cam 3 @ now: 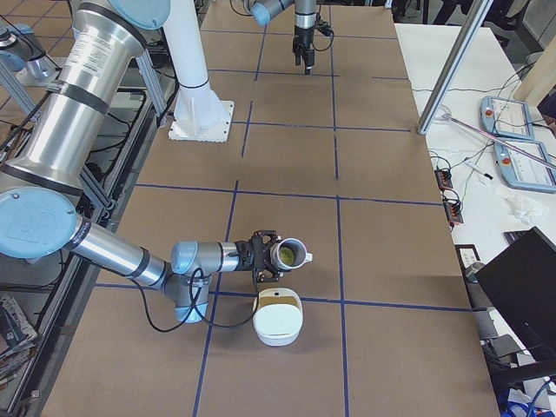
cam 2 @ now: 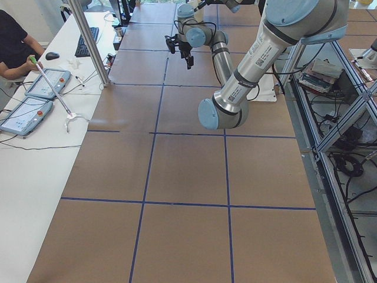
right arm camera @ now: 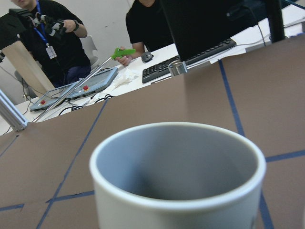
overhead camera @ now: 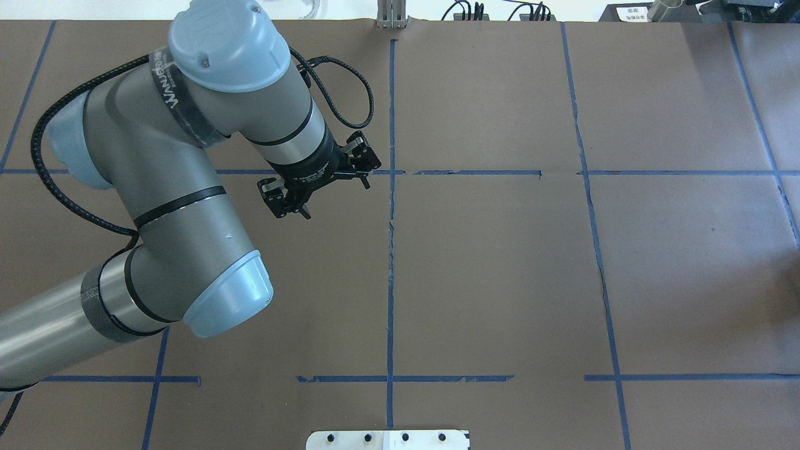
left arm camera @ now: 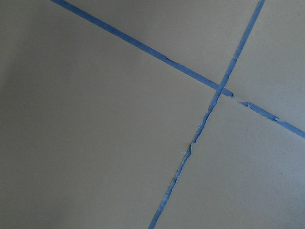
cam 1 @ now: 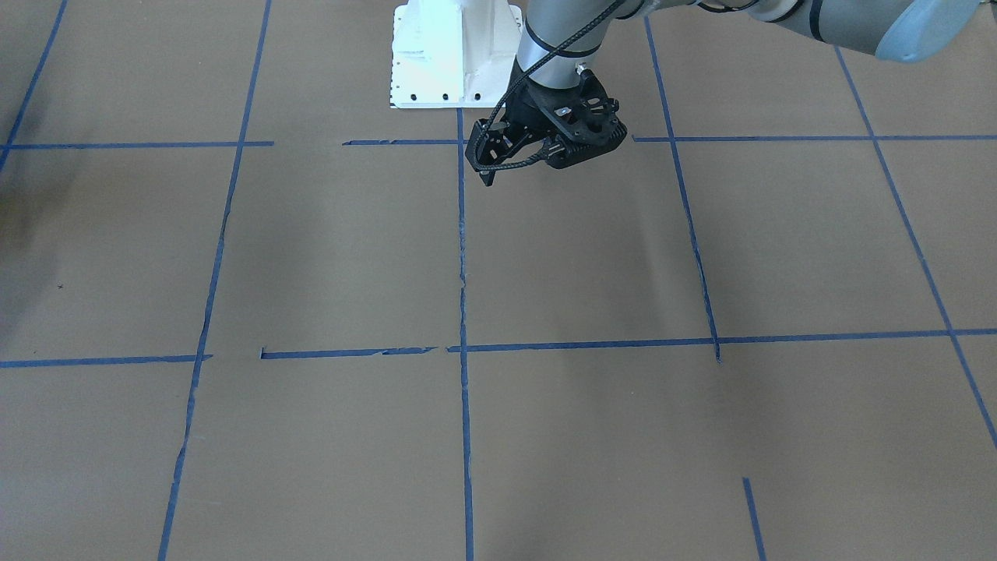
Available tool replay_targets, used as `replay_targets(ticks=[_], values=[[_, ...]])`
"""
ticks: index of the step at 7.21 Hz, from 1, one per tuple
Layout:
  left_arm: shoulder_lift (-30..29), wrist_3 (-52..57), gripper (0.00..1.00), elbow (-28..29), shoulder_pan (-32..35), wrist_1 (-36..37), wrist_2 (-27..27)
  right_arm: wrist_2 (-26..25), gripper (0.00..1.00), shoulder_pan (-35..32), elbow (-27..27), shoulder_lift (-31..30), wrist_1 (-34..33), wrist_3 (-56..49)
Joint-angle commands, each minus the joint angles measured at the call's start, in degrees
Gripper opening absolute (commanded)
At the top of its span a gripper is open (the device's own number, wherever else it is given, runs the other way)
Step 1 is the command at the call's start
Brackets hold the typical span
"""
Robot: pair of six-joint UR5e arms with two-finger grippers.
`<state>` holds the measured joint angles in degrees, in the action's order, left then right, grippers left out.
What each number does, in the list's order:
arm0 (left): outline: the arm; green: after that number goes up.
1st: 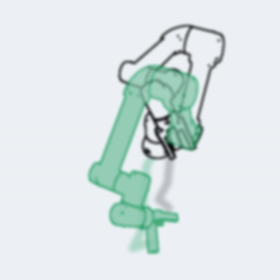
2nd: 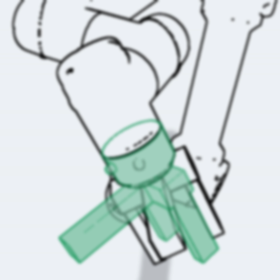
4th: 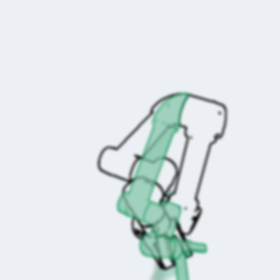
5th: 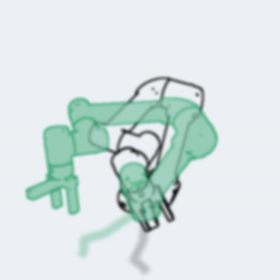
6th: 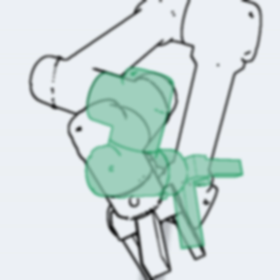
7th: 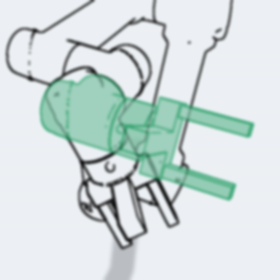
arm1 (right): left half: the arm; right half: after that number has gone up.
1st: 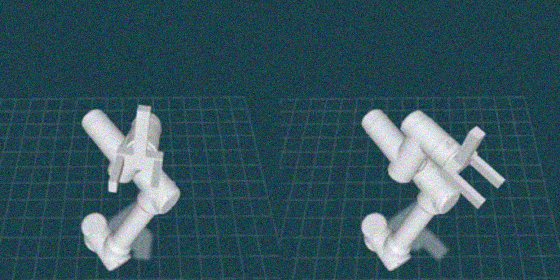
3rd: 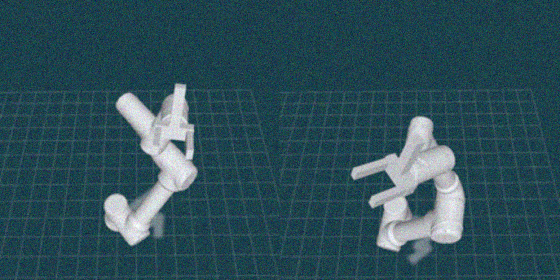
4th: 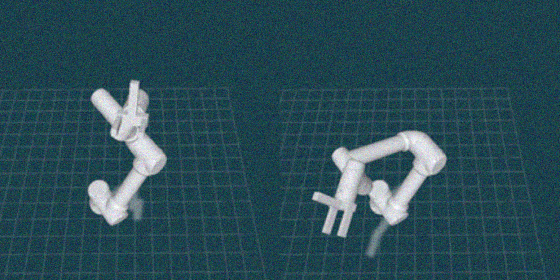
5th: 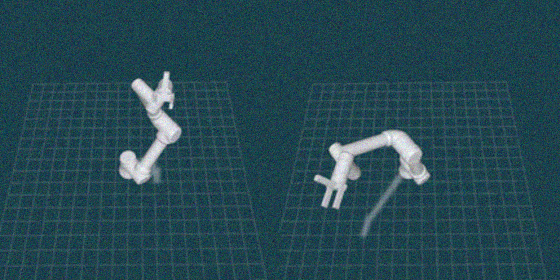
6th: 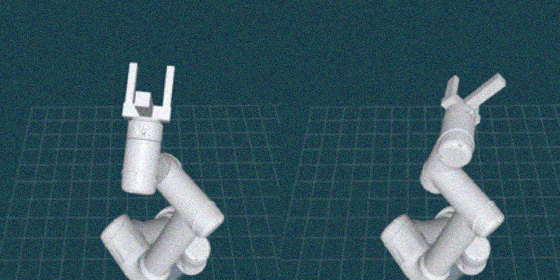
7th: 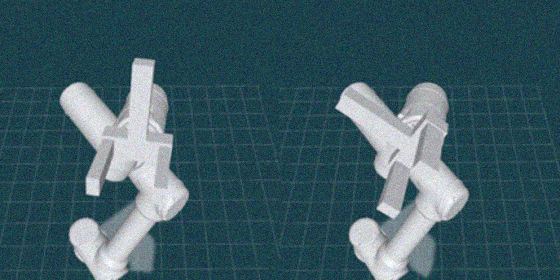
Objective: Left arm hands cup to right arm to dump lemon
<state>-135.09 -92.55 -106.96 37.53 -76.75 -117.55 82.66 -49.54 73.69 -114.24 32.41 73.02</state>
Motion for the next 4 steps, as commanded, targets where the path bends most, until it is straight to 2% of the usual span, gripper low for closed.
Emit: replay_targets(ticks=[1,4], values=[[-0.1,0.0,1.0,0.0,-0.2,-0.1,0.0,4.3,0.01,-4.2,-2.5,0.2,4.2,12.7],[-0.1,0.0,1.0,-0.1,-0.2,-0.1,0.0,4.3,0.03,-8.3,-2.7,0.9,10.7,33.5]])
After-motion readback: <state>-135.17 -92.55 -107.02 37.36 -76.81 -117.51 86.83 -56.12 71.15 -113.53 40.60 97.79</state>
